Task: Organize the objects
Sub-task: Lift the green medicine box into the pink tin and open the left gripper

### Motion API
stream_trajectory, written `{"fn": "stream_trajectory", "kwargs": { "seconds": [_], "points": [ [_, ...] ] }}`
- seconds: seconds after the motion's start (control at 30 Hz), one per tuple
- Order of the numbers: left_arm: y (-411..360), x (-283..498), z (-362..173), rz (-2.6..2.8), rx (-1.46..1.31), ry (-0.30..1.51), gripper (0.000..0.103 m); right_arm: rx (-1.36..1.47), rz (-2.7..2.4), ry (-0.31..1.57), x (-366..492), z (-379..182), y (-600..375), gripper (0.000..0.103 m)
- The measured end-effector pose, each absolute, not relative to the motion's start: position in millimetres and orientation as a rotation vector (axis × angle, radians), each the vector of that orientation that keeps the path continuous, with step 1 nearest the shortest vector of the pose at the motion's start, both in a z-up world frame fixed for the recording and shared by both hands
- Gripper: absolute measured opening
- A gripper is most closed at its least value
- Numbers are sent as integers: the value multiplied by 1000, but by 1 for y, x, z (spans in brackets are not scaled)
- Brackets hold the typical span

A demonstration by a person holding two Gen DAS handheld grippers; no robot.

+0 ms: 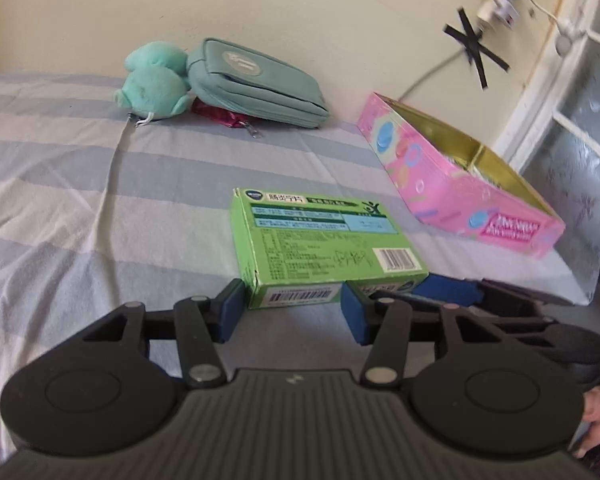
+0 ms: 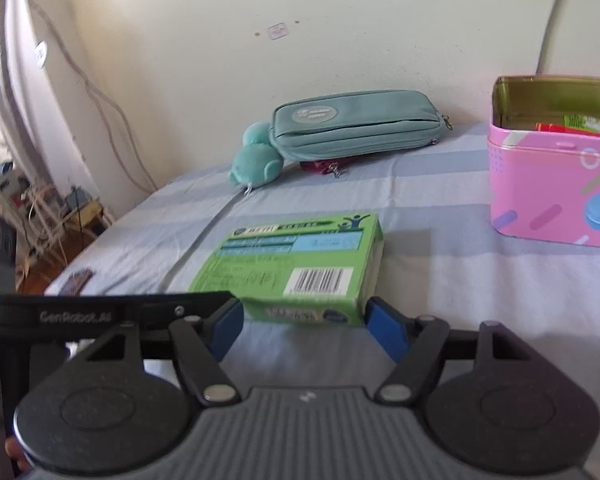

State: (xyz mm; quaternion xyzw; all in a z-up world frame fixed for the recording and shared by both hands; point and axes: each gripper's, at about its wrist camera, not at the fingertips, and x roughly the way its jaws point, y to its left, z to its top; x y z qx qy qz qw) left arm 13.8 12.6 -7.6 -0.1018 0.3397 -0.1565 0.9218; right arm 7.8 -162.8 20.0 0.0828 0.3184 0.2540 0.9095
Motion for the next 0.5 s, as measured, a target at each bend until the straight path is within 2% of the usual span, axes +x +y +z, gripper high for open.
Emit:
{"fn": "stream_trajectory", "kwargs": {
  "seconds": [0.1,0.2,0.3,0.43,0.5],
  "points": [
    [14,16,-6,-348,-220,725,61,170,520,644,0,21,-168,72],
    [26,20,0,-344,-283,730,68,160,497,637,-1,22,-171,83],
    [35,22,7,-338,-319,715,75,68,468,599,-3,26,-169,84],
    [29,39,5,-353,-338,756,73,3,472,585,5,30,-165,84],
    [20,50,-4,-356,-309,794,64,-15,504,615,14,27,-159,84]
  ]
}}
